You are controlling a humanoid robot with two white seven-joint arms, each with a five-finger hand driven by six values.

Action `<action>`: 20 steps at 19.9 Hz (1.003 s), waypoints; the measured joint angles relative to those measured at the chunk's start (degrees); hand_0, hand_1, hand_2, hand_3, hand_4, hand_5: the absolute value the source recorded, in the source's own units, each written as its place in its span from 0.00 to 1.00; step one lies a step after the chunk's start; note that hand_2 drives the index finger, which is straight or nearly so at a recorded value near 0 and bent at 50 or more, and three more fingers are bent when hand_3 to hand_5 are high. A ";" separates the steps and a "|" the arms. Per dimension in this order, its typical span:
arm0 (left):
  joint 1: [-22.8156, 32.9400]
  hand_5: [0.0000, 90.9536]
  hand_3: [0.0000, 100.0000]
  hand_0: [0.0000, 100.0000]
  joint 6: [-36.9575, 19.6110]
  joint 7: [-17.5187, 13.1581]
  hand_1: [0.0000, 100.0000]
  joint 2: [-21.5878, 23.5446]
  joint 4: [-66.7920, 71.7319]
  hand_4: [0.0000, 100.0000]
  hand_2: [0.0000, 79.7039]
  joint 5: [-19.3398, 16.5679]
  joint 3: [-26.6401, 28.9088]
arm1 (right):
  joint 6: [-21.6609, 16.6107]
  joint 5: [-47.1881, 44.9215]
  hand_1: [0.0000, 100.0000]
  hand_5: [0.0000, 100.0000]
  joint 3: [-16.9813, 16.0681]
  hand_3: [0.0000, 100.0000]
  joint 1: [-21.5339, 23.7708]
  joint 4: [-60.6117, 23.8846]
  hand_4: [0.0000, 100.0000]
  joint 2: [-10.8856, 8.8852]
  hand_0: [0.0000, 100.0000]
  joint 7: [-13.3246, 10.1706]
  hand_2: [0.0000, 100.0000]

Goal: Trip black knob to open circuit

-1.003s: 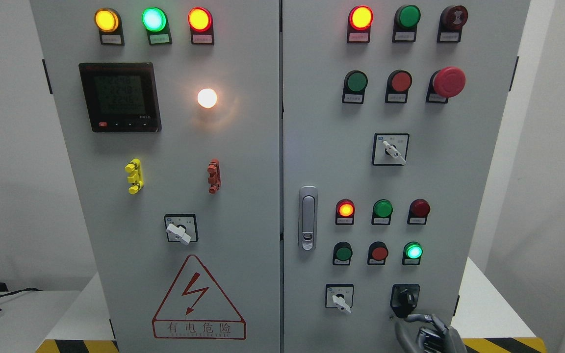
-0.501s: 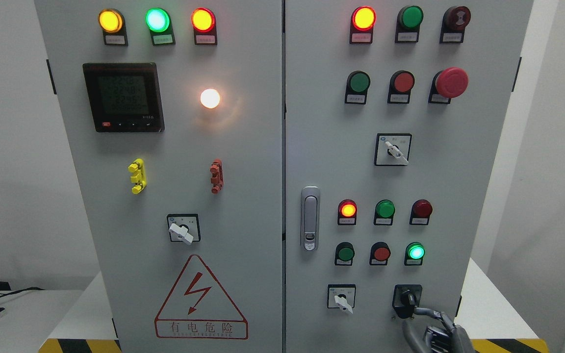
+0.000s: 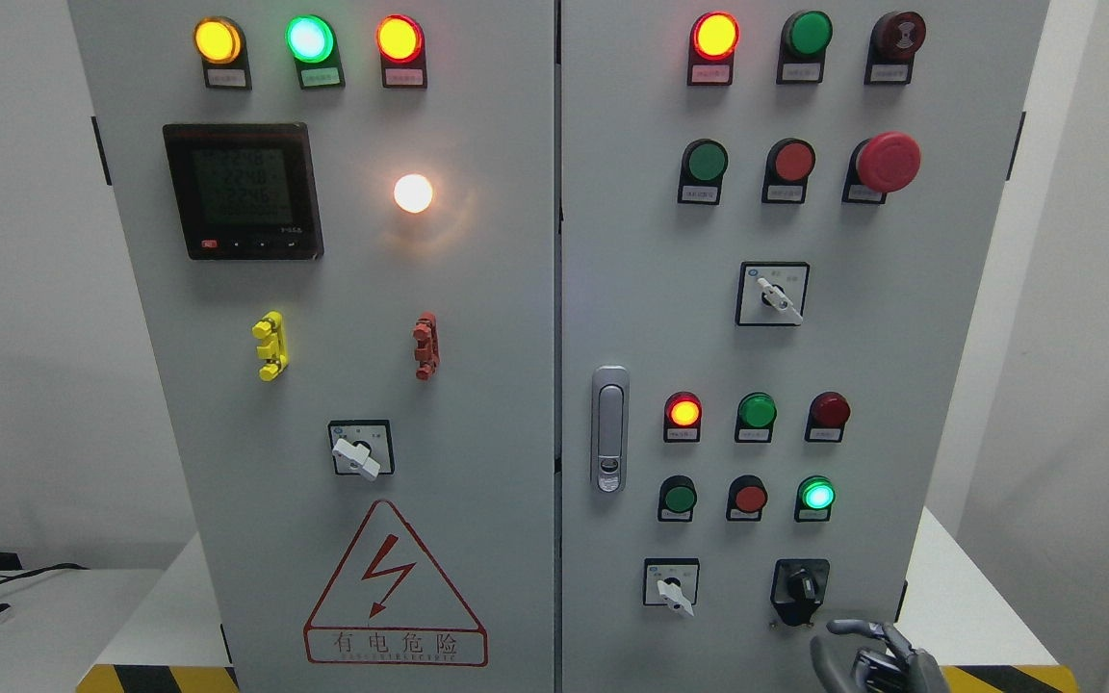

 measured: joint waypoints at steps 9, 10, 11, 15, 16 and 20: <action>0.00 0.00 0.00 0.12 0.00 0.00 0.39 0.00 0.00 0.00 0.00 0.00 0.00 | 0.69 -6.39 0.10 0.38 -4.81 0.46 7.32 -5.34 0.37 0.00 0.00 6.23 0.27; 0.00 0.00 0.00 0.12 0.00 0.00 0.39 -0.01 0.00 0.00 0.00 0.00 0.00 | 0.69 -6.77 0.08 0.35 -5.28 0.44 7.91 -5.80 0.35 0.00 0.00 6.46 0.25; 0.00 0.00 0.00 0.12 0.00 0.00 0.39 -0.01 0.00 0.00 0.00 0.00 0.00 | 0.69 -7.08 0.07 0.33 -5.75 0.41 8.53 -6.24 0.32 -0.01 0.00 6.56 0.23; 0.00 0.00 0.00 0.12 0.00 0.00 0.39 -0.01 0.00 0.00 0.00 0.00 0.00 | 0.69 -7.84 0.06 0.31 -7.41 0.38 10.58 -7.79 0.30 0.00 0.00 6.79 0.22; 0.00 0.00 0.00 0.12 0.00 0.00 0.39 -0.02 0.00 0.00 0.00 0.00 0.00 | 0.69 -7.98 0.05 0.31 -7.75 0.38 10.98 -8.15 0.30 0.00 0.00 6.85 0.22; 0.00 0.00 0.00 0.12 0.00 0.00 0.39 -0.02 0.00 0.00 0.00 0.00 0.00 | 0.67 -9.29 0.00 0.29 -8.97 0.35 12.91 -9.54 0.28 0.00 0.00 7.81 0.19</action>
